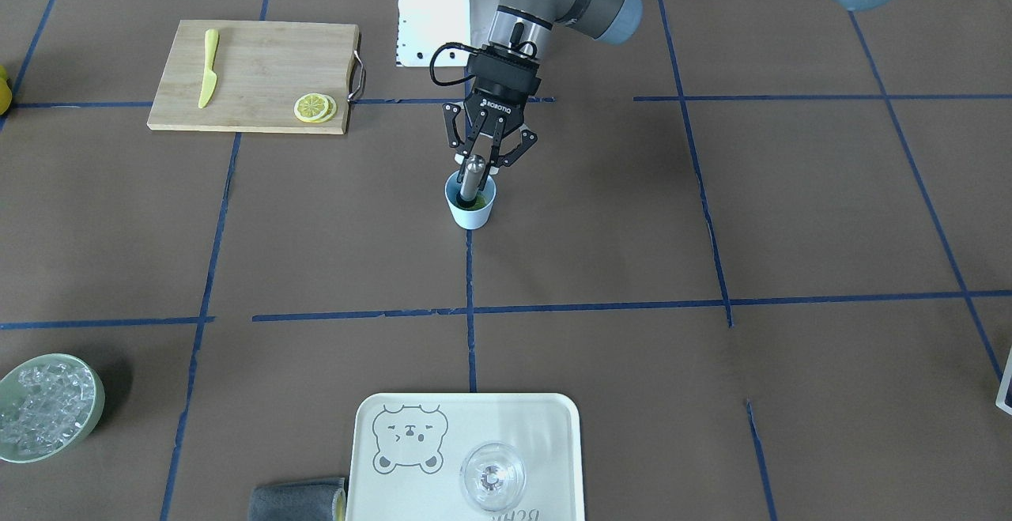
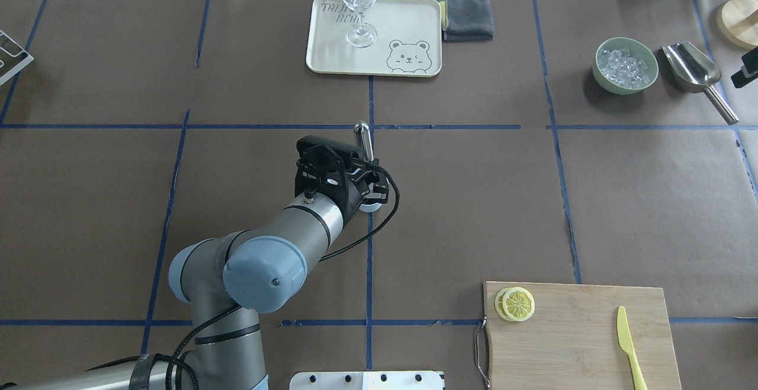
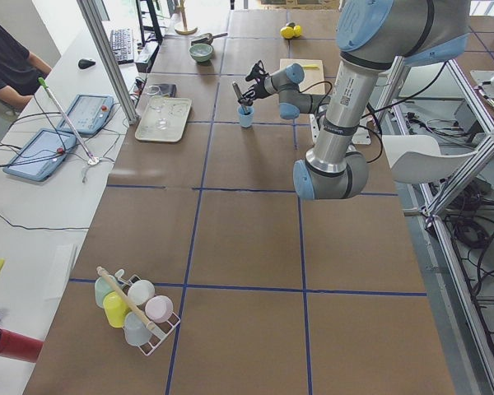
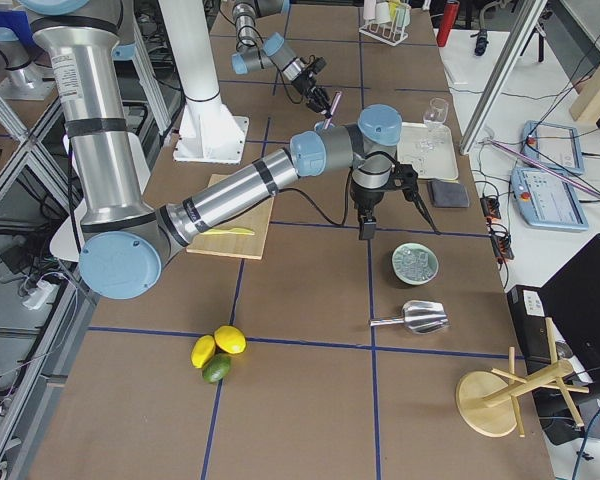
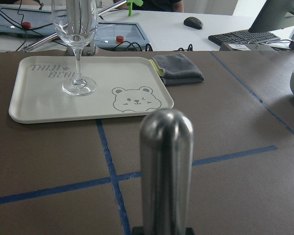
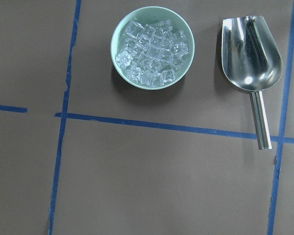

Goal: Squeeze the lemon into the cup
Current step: 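Lower the steel muddler into the blue cup and press the lemon slice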

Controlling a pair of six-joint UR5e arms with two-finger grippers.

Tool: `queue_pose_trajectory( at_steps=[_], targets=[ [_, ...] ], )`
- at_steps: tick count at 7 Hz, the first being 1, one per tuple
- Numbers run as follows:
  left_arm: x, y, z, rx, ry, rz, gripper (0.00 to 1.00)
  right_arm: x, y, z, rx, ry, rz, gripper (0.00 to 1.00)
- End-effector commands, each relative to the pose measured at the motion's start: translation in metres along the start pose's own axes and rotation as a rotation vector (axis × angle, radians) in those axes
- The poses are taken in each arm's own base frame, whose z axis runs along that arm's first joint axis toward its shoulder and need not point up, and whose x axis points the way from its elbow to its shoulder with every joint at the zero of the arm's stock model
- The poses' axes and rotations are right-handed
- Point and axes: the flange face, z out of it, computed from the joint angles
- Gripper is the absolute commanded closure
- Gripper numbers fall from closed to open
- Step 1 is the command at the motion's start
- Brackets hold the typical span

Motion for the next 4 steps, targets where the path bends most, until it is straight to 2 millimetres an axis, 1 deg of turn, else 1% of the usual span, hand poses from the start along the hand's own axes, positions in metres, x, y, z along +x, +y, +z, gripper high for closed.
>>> queue_pose_trajectory(
  at_steps=[1,2,3,4],
  targets=[
    [0.002,-0.021,-0.021,0.028,0.031,0.005,1.00,0.000,0.000,-0.002,0.004,-0.002,0.000,0.00],
    [-0.005,-0.028,-0.037,0.039,0.047,0.021,1.00,0.000,0.000,-0.002,0.004,-0.002,0.000,0.00],
    [-0.006,-0.041,-0.046,0.058,0.057,0.037,1.00,0.001,0.000,-0.003,0.006,-0.002,0.001,0.00],
    [-0.009,-0.058,-0.056,0.085,0.068,0.035,1.00,0.001,0.000,-0.003,0.008,-0.002,0.001,0.00]
  ],
)
